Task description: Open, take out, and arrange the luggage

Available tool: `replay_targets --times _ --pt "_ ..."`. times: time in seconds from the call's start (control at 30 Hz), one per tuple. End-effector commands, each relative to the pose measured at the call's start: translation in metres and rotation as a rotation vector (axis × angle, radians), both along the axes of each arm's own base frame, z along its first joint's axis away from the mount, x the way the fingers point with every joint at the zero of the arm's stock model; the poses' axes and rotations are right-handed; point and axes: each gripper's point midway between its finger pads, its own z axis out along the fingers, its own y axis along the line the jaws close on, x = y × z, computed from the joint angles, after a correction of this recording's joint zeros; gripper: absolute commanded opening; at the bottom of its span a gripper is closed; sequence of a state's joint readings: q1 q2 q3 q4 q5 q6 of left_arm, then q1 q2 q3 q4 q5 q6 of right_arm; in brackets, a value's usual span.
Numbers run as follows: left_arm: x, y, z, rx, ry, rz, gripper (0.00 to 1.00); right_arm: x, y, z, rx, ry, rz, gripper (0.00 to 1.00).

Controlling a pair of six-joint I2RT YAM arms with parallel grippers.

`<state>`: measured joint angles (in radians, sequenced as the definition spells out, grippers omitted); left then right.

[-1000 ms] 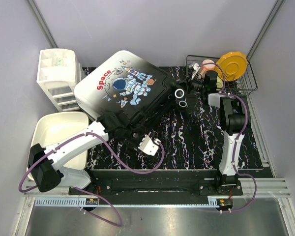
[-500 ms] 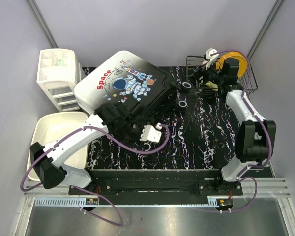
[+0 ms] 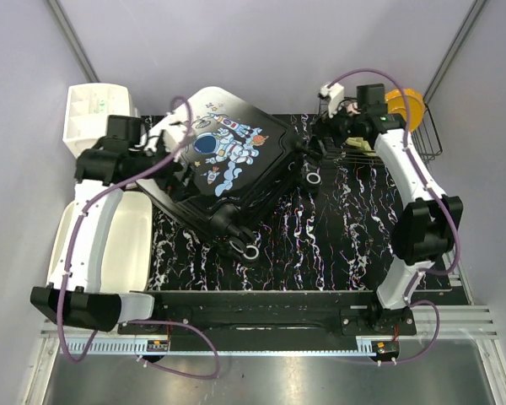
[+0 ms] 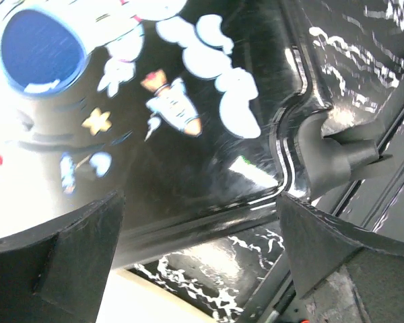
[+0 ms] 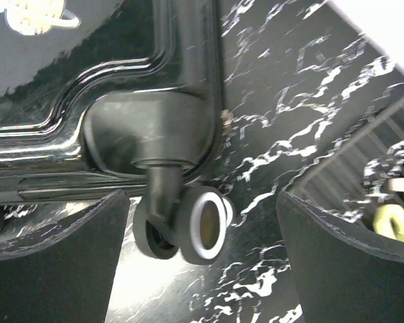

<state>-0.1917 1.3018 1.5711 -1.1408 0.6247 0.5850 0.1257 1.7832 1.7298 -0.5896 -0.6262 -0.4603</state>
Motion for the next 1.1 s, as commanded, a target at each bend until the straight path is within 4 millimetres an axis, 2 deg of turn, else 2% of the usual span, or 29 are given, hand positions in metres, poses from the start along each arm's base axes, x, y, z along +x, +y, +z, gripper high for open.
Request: replay_targets --times 0.0,0.03,0.1,0.17,0.27,0.33,0.47,0.57,0.6,0.63,0.67,0.73,0.77,0.8,0.83,0.87,0.9,1.0,1.03,1.07 --pt "-0.011 0.016 0.031 -0.215 0.035 0.125 0.99 -0.023 0.016 -0.038 -0.149 0.132 0.052 1.00" --pt "-0.009 0.028 0.025 -0.227 0.051 0.174 0.99 -0.021 0.015 -0.044 -0.181 0.125 0.063 1.00" --pt "-0.013 0.035 0.029 -0.257 0.035 0.201 0.99 -0.022 0.016 -0.061 -0.234 0.156 0.073 1.00" --pt "-0.014 0.044 0.021 -0.280 0.058 0.254 0.99 -0.024 0.017 -0.072 -0.263 0.184 0.092 1.00" --pt "-0.016 0.054 0.009 -0.309 0.098 0.330 0.99 -0.031 0.019 -0.072 -0.255 0.211 0.107 0.99" --pt "-0.014 0.063 -0.001 -0.338 0.126 0.401 0.99 -0.035 0.021 -0.072 -0.250 0.219 0.117 0.95" --pt "-0.006 0.079 -0.018 -0.391 0.175 0.551 0.99 -0.040 0.021 -0.071 -0.248 0.223 0.123 0.62" --pt "-0.002 0.087 -0.031 -0.426 0.223 0.658 0.99 -0.044 0.021 -0.066 -0.239 0.223 0.114 0.29" --pt "-0.001 0.088 -0.034 -0.431 0.236 0.678 0.99 -0.048 0.022 -0.067 -0.232 0.232 0.116 0.06" --pt "0.001 0.089 -0.037 -0.457 0.266 0.728 0.99 -0.051 0.022 -0.068 -0.223 0.248 0.103 0.00" --pt "0.004 0.092 -0.038 -0.463 0.273 0.766 0.99 -0.056 0.022 -0.062 -0.214 0.242 0.098 0.00" --pt "0.008 0.092 -0.036 -0.485 0.266 0.785 0.99 -0.069 0.022 -0.070 -0.199 0.274 0.090 0.00" --pt "0.008 0.090 -0.032 -0.508 0.258 0.777 0.99 -0.075 0.022 -0.060 -0.185 0.252 0.085 0.00" --pt "0.009 0.088 -0.028 -0.538 0.259 0.782 0.99 -0.084 0.022 -0.069 -0.184 0.269 0.085 0.00" --pt "0.014 0.087 -0.025 -0.559 0.231 0.773 0.99 -0.091 0.022 -0.069 -0.170 0.280 0.071 0.00" --pt "0.014 0.086 -0.021 -0.576 0.212 0.770 0.99 -0.099 0.021 -0.060 -0.154 0.262 0.062 0.00" --pt "0.016 0.085 -0.021 -0.599 0.220 0.786 0.99 -0.111 0.021 -0.069 -0.137 0.303 0.055 0.00" --pt "0.024 0.084 -0.033 -0.605 0.229 0.808 0.99 -0.146 0.022 -0.066 -0.083 0.352 0.052 0.00" --pt "0.026 0.084 -0.037 -0.602 0.235 0.812 0.99 -0.157 0.023 -0.056 -0.060 0.335 0.057 0.00" --pt "0.028 0.082 -0.040 -0.598 0.241 0.813 0.99 -0.173 0.024 -0.063 -0.049 0.371 0.072 0.00"
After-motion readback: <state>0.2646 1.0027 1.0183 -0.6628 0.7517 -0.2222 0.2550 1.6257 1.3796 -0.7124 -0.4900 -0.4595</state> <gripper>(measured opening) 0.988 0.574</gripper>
